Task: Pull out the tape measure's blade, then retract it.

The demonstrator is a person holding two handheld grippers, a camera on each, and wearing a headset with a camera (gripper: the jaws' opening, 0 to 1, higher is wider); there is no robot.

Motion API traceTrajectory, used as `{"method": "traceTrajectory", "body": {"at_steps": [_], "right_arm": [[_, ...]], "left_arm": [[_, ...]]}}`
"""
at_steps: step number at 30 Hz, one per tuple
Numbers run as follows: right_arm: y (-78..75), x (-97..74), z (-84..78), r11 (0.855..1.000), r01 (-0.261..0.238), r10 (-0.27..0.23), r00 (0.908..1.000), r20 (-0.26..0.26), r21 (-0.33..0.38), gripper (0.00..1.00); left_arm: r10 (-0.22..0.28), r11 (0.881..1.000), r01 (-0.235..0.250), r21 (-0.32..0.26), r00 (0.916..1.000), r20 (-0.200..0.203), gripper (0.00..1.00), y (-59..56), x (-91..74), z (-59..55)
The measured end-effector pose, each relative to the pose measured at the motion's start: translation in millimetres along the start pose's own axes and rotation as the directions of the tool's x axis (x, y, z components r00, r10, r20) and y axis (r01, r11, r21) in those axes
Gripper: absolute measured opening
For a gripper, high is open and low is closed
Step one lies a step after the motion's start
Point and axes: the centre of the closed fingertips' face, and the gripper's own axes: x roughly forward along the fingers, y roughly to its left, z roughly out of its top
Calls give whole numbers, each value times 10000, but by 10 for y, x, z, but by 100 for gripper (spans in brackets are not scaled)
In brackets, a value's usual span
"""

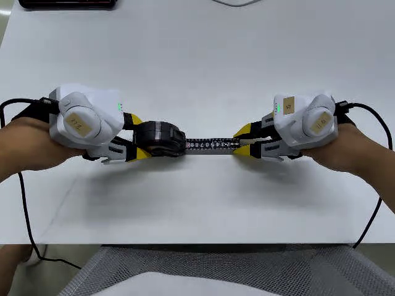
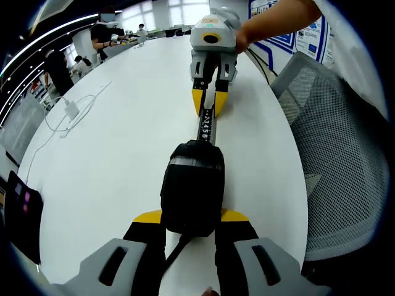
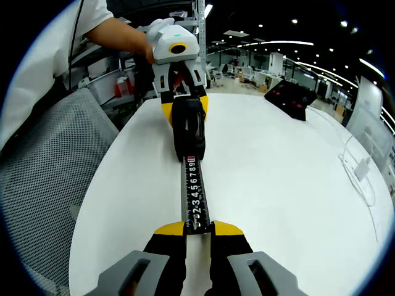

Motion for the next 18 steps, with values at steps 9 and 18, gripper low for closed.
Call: {"method": "traceTrajectory", "body": {"at_steps": [9,18], "right_arm": [[-9,-61,-74,10000,47,-47,9999,-100,-17,10],[-15,-110,-129,10000,72,-71,9998,-169,57,10]], "left_arm": [[-6,10000,6,-19,10000,-15,25,-1,3,-2],[-9,10000,9,-6,10000,-32,25,-2,3,-5]]}}
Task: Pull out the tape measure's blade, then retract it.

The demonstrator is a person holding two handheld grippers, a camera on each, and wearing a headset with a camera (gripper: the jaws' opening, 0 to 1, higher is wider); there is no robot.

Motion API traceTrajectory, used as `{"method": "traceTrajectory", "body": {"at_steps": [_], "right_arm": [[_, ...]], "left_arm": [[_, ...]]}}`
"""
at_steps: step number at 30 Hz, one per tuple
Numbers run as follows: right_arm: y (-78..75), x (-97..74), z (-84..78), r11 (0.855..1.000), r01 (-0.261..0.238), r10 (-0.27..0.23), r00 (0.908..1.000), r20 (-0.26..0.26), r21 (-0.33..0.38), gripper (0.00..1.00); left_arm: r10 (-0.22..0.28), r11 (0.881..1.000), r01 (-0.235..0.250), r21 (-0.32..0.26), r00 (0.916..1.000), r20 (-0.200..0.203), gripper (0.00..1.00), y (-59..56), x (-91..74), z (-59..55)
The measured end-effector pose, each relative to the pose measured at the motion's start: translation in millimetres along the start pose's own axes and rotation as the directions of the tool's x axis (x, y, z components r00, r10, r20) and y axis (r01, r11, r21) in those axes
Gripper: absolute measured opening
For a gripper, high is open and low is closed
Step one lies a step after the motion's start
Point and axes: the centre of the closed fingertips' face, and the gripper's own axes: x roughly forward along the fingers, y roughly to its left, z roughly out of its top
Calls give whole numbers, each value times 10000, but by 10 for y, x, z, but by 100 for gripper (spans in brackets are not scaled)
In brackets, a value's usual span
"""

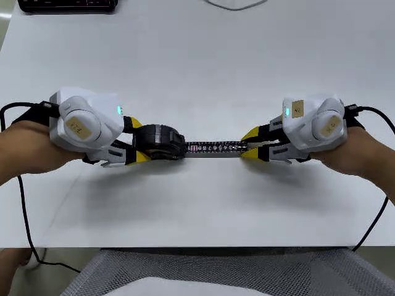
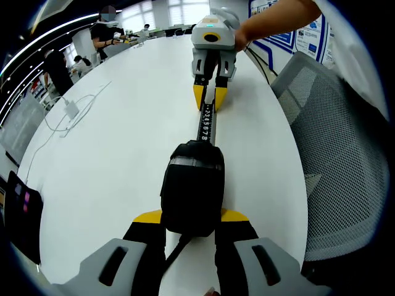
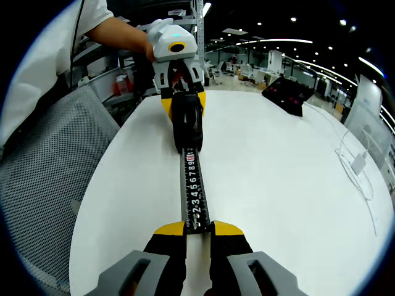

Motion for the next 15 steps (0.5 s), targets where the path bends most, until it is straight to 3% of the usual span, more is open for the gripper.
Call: {"method": "traceTrajectory", "body": {"at_steps": [15], "right_arm": [[-11,-98,-95,10000,74,-73,9998,-172,19,10]], "left_arm": [[-6,10000,6,-17,10000,-27,25,1,3,-6]]}}
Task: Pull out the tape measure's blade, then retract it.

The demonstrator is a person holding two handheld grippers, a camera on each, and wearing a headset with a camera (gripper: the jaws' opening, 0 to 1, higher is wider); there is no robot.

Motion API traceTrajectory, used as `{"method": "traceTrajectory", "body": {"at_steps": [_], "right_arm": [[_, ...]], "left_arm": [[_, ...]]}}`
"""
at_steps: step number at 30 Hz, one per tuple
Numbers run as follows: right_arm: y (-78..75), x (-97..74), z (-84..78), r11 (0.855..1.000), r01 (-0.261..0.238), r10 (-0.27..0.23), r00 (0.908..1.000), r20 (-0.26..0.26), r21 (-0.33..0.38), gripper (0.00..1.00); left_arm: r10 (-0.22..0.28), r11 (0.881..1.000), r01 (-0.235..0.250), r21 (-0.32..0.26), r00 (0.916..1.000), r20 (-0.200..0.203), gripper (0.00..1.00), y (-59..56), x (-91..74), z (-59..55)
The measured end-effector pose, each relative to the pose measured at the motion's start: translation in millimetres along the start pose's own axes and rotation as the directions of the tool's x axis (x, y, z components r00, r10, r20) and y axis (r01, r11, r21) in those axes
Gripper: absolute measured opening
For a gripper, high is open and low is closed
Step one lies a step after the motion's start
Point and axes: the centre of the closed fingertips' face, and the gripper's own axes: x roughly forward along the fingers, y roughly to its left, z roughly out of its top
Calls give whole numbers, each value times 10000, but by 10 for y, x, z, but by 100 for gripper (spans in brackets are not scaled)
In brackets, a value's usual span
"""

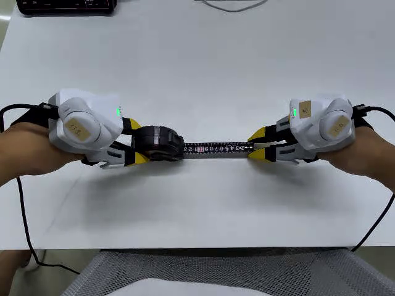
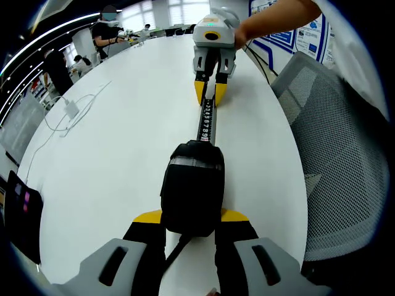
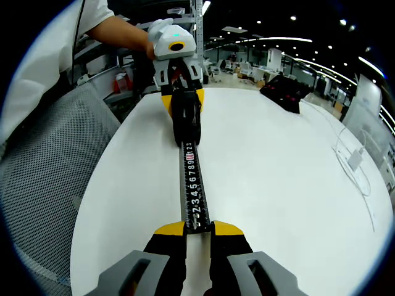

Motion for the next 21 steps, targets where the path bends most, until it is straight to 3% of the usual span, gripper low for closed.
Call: {"method": "traceTrajectory", "body": {"at_steps": [21], "right_arm": [[-2,-105,-79,10000,-34,35,9998,-196,73,10]], "left_arm": [[18,10000,-18,1,10000,-38,25,-1,-4,11]]}}
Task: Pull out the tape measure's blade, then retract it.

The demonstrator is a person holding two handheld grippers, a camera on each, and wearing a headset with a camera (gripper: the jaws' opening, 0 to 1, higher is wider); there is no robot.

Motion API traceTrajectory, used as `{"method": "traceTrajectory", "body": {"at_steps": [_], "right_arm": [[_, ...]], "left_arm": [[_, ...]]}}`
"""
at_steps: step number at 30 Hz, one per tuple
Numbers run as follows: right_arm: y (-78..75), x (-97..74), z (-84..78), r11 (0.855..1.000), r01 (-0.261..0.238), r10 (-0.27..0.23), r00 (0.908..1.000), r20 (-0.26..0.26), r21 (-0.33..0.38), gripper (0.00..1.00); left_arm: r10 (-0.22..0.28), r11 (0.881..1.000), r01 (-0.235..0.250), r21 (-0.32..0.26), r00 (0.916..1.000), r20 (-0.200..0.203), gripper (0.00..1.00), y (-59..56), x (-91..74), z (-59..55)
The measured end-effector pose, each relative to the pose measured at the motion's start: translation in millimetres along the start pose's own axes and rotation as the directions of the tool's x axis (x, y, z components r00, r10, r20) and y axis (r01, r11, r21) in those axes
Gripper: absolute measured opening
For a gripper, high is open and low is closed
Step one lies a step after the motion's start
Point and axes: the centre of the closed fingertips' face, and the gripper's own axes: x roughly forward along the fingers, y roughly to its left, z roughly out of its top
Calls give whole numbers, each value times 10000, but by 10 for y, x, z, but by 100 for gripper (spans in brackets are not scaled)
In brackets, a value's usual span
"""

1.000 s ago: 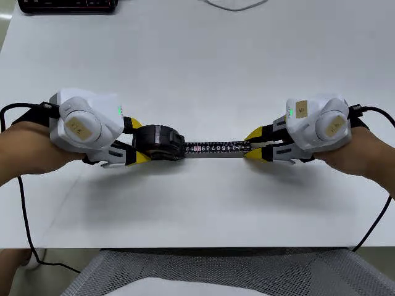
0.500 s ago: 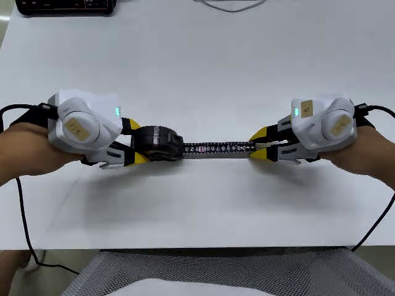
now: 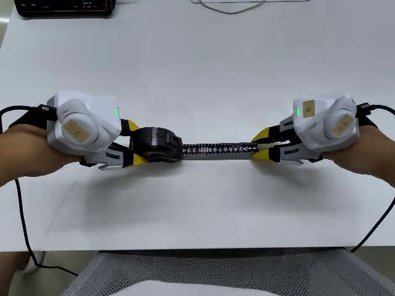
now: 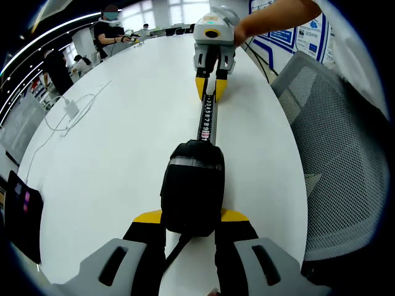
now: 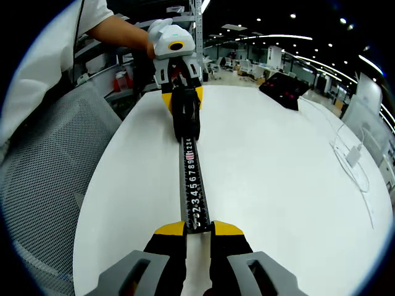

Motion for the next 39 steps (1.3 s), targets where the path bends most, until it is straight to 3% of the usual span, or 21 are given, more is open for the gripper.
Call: {"method": "traceTrajectory", "body": {"at_steps": [39], "right_arm": [[-17,-250,-249,9994,238,-226,9988,-435,262,10]], "left_arm": [[-5,10000,6,22,10000,-74,25,0,-1,-8]]}}
